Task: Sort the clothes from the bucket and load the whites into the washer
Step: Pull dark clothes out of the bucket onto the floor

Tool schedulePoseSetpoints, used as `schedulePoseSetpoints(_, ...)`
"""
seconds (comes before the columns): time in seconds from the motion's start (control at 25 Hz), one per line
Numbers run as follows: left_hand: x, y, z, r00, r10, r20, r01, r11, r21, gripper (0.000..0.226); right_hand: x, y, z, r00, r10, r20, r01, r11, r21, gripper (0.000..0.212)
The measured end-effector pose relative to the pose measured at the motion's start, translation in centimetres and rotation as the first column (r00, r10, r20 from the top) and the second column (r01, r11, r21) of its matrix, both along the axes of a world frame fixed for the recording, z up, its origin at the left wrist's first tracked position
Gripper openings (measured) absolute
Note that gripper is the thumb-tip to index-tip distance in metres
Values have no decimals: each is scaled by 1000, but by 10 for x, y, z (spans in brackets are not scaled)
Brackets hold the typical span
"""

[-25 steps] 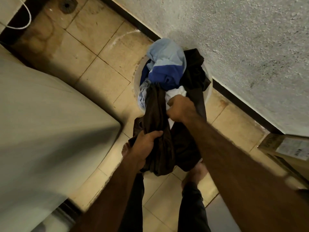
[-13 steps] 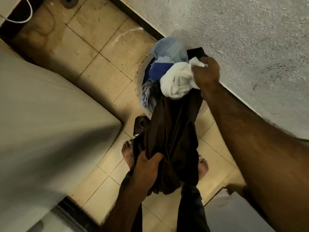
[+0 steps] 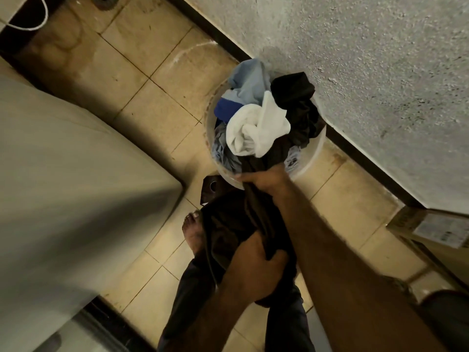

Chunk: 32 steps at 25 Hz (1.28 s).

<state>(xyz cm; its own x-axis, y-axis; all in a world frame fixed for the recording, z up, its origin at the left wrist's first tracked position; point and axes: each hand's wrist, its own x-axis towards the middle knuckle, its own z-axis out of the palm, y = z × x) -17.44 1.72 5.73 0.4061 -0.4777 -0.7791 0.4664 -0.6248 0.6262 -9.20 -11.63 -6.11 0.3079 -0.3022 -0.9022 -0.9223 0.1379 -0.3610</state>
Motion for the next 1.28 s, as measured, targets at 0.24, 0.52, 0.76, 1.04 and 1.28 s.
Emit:
schedulePoseSetpoints(0.24, 17, 0, -6, 995, -43, -85, 43, 999, -2, 30, -1, -39, 1, 987, -127, 100, 144, 973, -179, 63)
schedulePoseSetpoints(0.52, 65, -10, -35, 644, 469, -604, -581, 814, 12, 66, -13, -40, 54, 804, -534, 260, 563, 826, -45, 33)
schedulePoseSetpoints(0.76, 119, -71, -61, 772, 521, -366, -570, 821, -35, 39, -28, -3, 73, 707, -663, 246, 656, 745, 122, 31)
schedulePoseSetpoints(1.04, 145, -102, -72, 906, 358, -227, -323, 929, 179, 47, -40, 5, 78, 795, -566, 217, 568, 821, 59, 22)
schedulePoseSetpoints(1.28, 118, -90, -60, 888, 460, 15, -459, 883, 98, 42, -45, 2, 86, 885, -404, 233, 441, 887, -137, 56)
